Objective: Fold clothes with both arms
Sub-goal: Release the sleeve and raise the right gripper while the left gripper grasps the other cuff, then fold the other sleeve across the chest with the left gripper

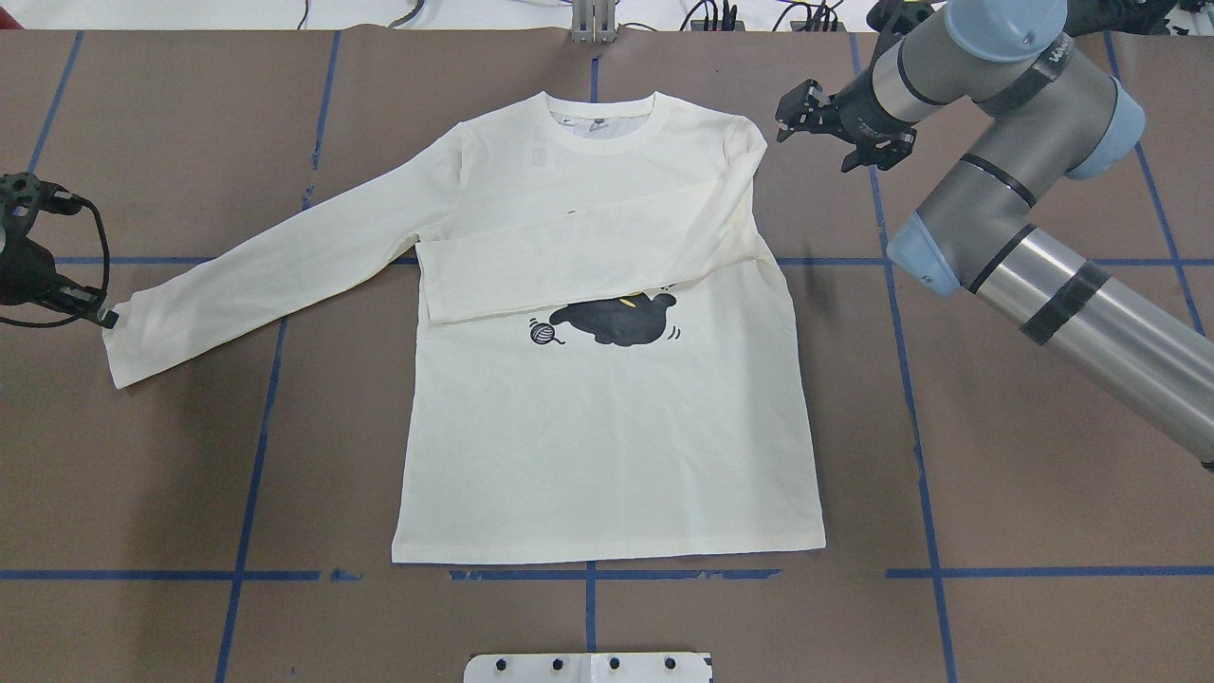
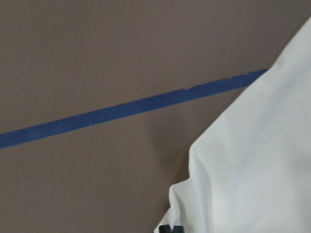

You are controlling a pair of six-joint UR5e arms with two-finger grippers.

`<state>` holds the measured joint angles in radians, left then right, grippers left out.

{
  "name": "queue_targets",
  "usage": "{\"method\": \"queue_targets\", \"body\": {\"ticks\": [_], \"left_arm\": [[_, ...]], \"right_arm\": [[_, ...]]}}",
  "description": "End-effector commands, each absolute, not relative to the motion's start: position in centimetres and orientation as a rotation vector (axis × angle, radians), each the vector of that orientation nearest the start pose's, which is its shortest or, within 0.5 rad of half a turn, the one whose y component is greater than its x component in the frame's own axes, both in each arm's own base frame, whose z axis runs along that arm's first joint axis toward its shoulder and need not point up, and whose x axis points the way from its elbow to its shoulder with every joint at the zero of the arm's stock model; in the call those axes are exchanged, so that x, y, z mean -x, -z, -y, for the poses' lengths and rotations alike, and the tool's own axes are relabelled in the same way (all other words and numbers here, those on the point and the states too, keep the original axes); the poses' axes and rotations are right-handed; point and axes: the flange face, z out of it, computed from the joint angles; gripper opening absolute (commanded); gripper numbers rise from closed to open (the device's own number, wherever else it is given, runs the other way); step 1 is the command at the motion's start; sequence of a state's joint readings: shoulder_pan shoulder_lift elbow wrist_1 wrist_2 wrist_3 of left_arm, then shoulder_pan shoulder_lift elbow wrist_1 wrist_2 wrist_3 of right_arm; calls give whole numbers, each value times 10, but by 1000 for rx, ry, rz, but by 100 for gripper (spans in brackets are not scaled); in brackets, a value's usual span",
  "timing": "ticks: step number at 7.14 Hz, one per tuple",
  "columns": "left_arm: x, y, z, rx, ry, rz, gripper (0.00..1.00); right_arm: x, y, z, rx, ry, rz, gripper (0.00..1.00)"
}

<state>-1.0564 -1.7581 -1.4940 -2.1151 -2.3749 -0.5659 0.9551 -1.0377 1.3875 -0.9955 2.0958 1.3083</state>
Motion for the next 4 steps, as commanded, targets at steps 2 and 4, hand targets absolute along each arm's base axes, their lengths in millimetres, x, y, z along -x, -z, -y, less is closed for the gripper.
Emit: {"method": "queue_targets", "body": {"ticks": [2, 4], "left_arm": [[-292, -332, 615, -100, -30, -1122, 0], [-342, -207, 620, -58, 58, -1224, 0]], "right_arm": [[282, -434, 598, -182, -275, 960, 100], [234, -478, 593, -195, -206, 921, 100]]}}
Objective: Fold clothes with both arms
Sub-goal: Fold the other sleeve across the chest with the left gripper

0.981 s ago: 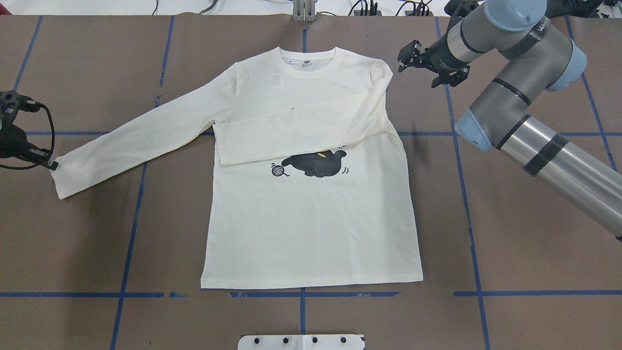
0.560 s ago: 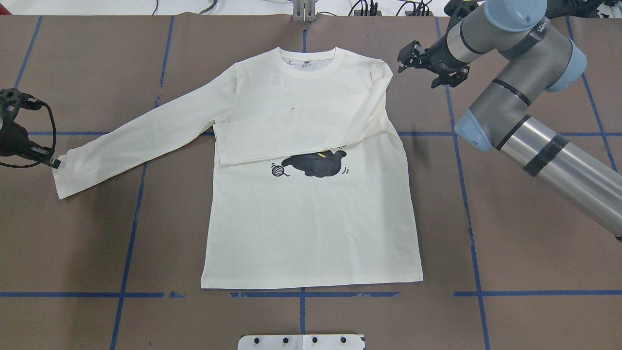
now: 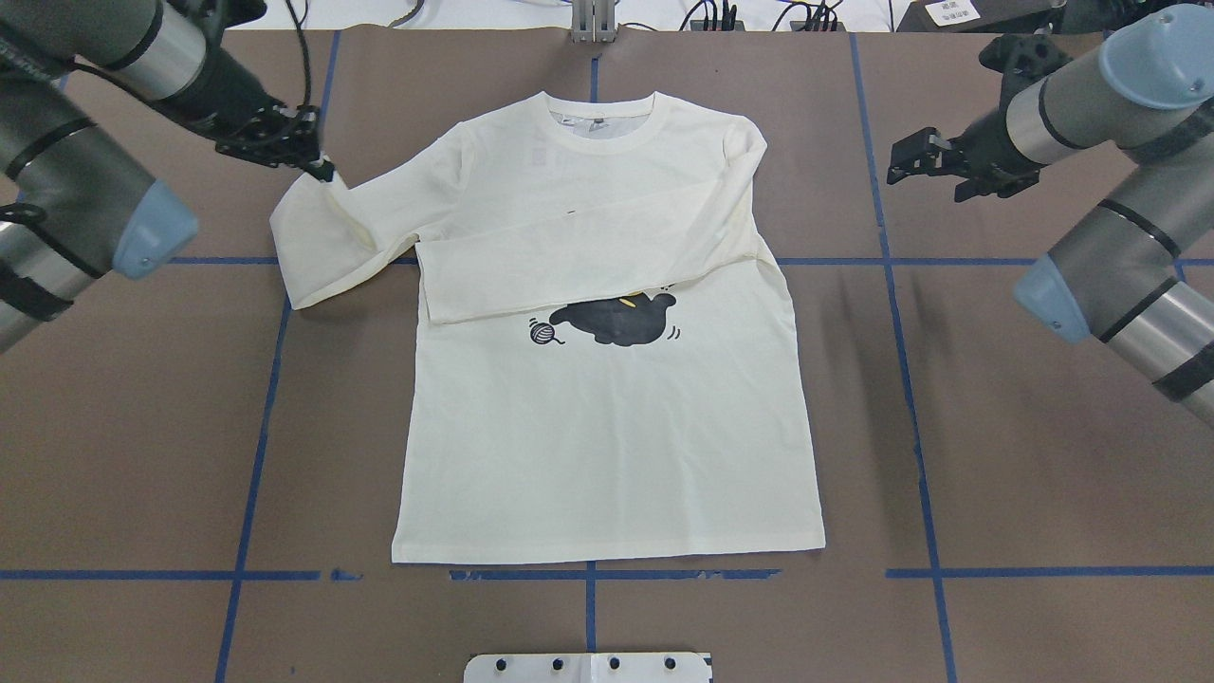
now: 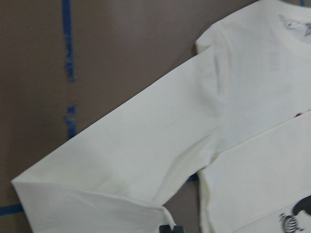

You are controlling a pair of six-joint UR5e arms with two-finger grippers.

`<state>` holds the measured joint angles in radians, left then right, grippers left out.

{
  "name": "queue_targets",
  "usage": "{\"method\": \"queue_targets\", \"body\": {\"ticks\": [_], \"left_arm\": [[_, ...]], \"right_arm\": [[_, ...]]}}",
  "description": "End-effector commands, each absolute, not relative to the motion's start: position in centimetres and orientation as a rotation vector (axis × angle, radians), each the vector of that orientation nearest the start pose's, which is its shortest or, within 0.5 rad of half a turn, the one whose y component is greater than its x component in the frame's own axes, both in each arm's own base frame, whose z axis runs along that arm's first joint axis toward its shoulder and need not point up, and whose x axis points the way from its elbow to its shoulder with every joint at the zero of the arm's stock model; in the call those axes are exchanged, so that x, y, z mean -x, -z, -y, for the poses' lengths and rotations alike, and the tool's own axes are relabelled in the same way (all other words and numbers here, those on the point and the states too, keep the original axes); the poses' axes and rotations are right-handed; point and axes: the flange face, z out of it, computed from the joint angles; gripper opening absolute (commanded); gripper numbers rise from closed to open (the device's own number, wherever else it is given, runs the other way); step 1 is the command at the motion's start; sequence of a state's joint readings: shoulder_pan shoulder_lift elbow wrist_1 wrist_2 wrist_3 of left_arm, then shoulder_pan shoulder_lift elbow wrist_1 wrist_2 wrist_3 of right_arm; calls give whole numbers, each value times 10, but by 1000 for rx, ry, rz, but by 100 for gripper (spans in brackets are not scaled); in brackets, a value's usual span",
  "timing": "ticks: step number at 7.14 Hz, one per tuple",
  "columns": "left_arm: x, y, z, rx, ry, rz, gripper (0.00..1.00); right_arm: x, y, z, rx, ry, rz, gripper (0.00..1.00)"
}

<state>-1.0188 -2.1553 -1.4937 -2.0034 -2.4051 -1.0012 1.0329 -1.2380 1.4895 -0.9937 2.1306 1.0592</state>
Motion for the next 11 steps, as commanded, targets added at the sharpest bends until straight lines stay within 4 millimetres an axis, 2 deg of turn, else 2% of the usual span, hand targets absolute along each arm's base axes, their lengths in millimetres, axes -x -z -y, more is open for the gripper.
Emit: {"method": "queue_targets", "body": {"ticks": [1, 2, 3, 4, 5, 6, 7, 8, 9, 10, 11], "left_arm": [[-383, -152, 634, -42, 107, -1235, 0], [-477, -105, 613, -88, 102, -1213, 0], [-544, -81, 599, -167, 81, -1229, 0], [-603, -71, 576, -175, 81, -1261, 0], [-638, -62, 561, -261, 105, -1270, 0], [-657, -57, 552, -279, 95, -1294, 0], [-675, -54, 555, -300, 103, -1299, 0], [-682, -56, 556, -318, 111, -1307, 2], [-691, -40, 548, -312, 108, -1324, 12], [-696, -44, 546, -309, 115, -1328, 45], [-693, -34, 545, -312, 120, -1354, 60]], "right_arm": [[226, -487, 590, -194, -192, 916, 100], [223, -490, 587, -195, -193, 918, 100], [220, -498, 579, -214, -183, 931, 100], [216, -505, 571, -229, -176, 944, 100], [213, -505, 568, -237, -173, 956, 100], [212, -503, 566, -239, -173, 958, 100], [212, -504, 565, -240, -174, 957, 100], [211, -502, 565, -242, -175, 960, 100], [211, -501, 563, -243, -182, 960, 100], [212, -501, 564, -245, -182, 958, 100], [213, -496, 565, -250, -181, 963, 100]]}}
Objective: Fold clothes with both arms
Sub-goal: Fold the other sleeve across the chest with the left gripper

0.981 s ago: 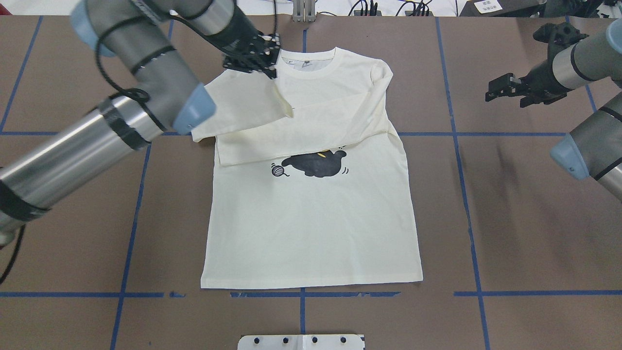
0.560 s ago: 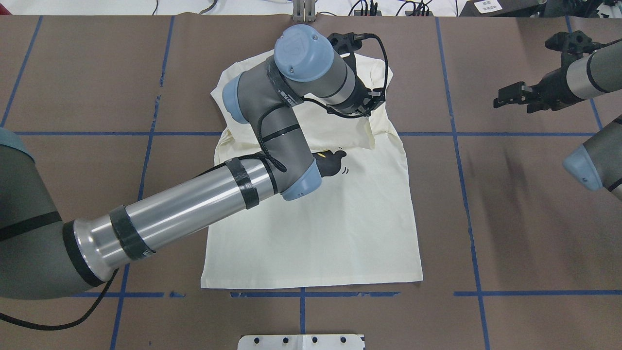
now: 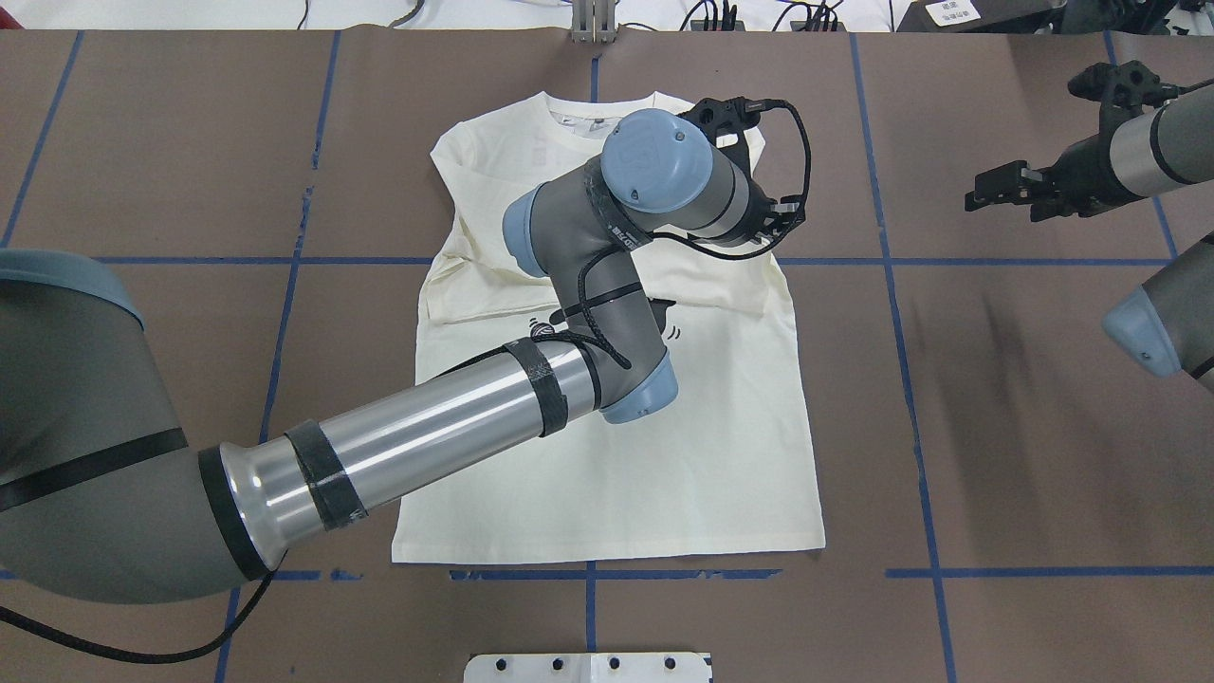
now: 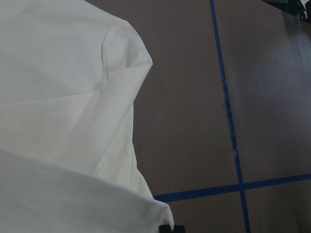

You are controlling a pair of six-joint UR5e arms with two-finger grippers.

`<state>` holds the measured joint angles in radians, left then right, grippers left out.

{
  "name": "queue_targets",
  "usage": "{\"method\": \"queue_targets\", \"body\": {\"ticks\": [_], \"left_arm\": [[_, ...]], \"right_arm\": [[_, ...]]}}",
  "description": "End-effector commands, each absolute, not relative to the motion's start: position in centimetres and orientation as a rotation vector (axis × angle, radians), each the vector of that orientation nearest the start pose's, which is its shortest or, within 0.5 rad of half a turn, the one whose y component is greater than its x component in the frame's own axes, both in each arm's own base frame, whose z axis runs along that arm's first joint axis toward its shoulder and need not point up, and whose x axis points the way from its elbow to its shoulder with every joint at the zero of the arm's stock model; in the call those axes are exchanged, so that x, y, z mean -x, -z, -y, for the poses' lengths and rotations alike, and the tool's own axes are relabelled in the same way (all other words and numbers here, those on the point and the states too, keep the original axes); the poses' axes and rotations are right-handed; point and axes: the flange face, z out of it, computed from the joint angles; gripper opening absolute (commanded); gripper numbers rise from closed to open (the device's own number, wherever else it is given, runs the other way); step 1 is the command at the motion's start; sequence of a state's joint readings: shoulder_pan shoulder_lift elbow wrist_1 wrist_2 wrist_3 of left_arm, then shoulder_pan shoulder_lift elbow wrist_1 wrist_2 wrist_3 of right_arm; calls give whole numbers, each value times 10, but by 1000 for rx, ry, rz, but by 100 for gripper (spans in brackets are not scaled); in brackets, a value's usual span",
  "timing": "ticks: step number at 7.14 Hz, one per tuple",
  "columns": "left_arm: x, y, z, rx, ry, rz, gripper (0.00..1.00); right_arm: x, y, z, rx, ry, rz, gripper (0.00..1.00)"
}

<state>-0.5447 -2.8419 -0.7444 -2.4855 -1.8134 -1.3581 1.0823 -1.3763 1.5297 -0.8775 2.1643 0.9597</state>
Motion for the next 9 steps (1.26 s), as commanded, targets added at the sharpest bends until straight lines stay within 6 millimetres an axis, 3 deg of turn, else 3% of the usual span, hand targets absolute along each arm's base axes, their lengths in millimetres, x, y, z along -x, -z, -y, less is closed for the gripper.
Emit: {"method": "queue_targets", "body": {"ticks": [1, 2, 3, 4, 5, 6, 7, 8, 9], "left_arm": [[-681, -24, 540, -274, 173, -1400, 73], [-647, -39, 559, -303, 200, -1411, 73], [-600, -75, 591, -285, 200, -1402, 73], [-547, -116, 614, -255, 151, -1394, 72], [-507, -157, 624, -283, 117, -1364, 72], [-485, -190, 635, -340, 79, -1319, 71], [-469, -213, 645, -373, 61, -1285, 71], [-465, -229, 647, -380, 52, -1264, 71], [-463, -243, 646, -369, 58, -1252, 71]], "right_arm": [[230, -486, 561, -232, -187, 980, 100], [251, -468, 556, -213, -215, 1020, 100], [288, -439, 525, -188, -270, 1056, 100], [343, -411, 482, -177, -352, 1076, 100], [377, -382, 443, -146, -399, 1101, 100], [401, -351, 403, -66, -467, 1085, 98], [432, -322, 335, -59, -523, 986, 97], [458, -308, 277, -89, -577, 932, 97], [479, -325, 235, -101, -630, 871, 92]]}}
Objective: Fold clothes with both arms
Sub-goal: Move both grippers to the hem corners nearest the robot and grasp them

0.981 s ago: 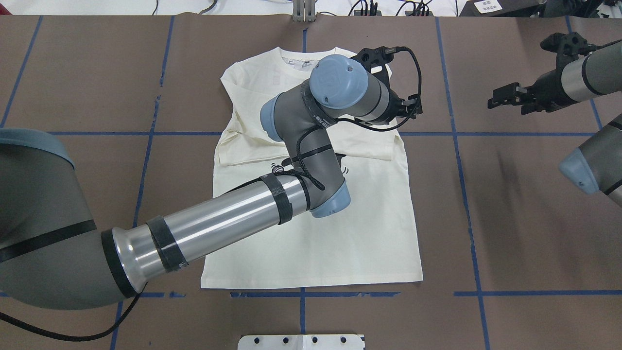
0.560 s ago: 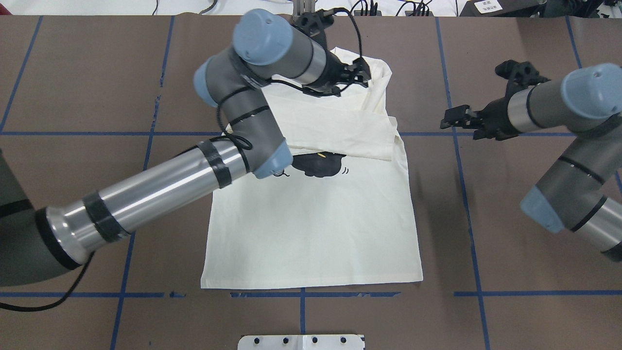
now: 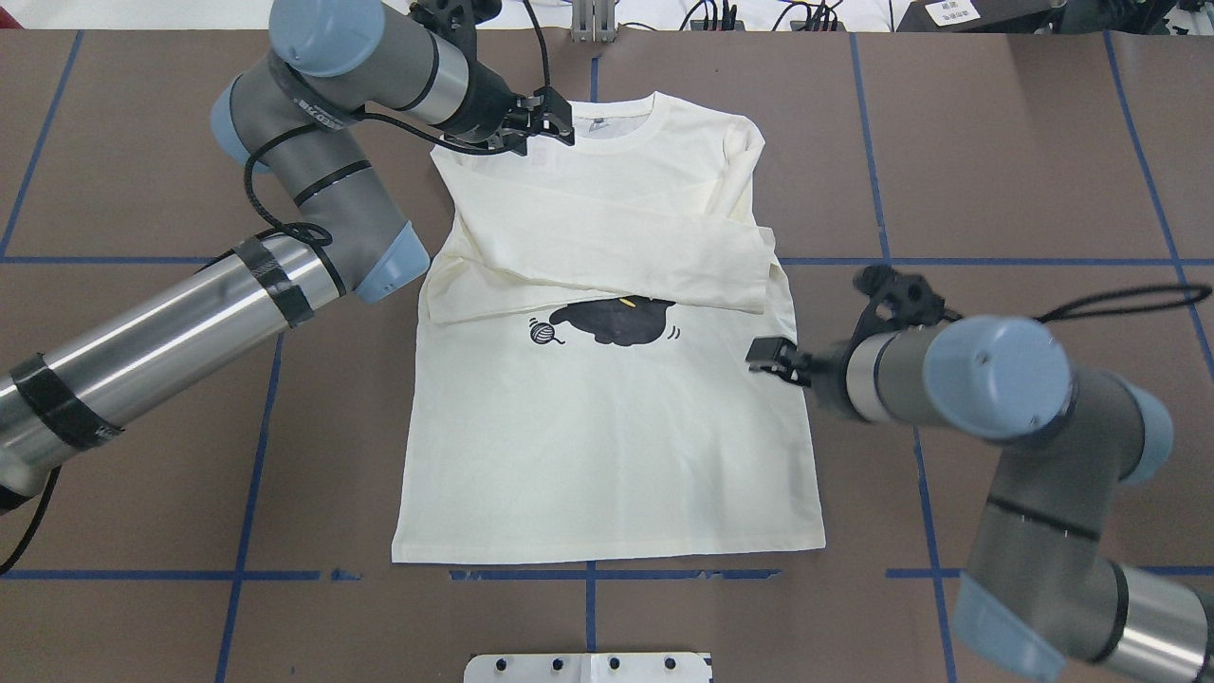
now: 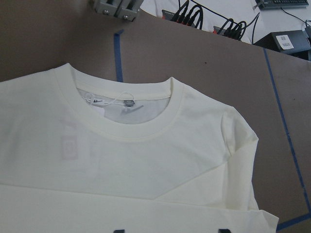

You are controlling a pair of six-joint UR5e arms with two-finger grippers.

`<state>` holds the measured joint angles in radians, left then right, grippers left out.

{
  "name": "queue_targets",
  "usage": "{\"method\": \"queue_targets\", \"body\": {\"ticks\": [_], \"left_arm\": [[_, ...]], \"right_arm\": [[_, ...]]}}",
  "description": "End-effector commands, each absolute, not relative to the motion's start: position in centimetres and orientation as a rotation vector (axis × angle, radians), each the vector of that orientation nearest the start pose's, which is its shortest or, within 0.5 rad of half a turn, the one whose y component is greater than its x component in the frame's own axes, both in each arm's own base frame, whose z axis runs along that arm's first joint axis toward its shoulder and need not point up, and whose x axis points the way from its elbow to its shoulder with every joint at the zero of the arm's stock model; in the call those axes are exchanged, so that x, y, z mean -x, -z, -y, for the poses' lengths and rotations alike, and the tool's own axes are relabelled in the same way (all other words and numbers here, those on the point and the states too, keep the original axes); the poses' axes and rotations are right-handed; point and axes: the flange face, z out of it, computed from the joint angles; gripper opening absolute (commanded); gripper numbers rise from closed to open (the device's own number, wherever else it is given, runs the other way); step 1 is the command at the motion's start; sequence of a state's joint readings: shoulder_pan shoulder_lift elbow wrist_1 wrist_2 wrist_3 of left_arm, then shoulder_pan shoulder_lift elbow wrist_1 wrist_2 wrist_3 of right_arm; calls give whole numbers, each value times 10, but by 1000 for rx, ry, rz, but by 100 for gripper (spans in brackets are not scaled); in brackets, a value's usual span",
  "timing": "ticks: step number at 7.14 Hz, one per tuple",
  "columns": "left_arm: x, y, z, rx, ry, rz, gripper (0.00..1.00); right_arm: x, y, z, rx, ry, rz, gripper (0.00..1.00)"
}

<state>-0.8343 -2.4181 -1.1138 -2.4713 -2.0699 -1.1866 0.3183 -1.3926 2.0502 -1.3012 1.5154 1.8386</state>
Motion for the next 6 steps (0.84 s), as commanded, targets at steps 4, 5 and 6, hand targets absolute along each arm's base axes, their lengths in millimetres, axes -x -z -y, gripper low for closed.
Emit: {"method": "queue_targets", "body": {"ticks": [4, 5, 6], "left_arm": [[-452, -262, 633, -365, 68, -1255, 71], [-451, -261, 633, -367, 67, -1257, 71], [-451, -260, 632, -368, 67, -1259, 71]], "right_arm": [[479, -378, 195, -82, -625, 770, 82], [480, -378, 194, -80, -627, 771, 70], [481, -380, 194, -80, -628, 766, 65]]}}
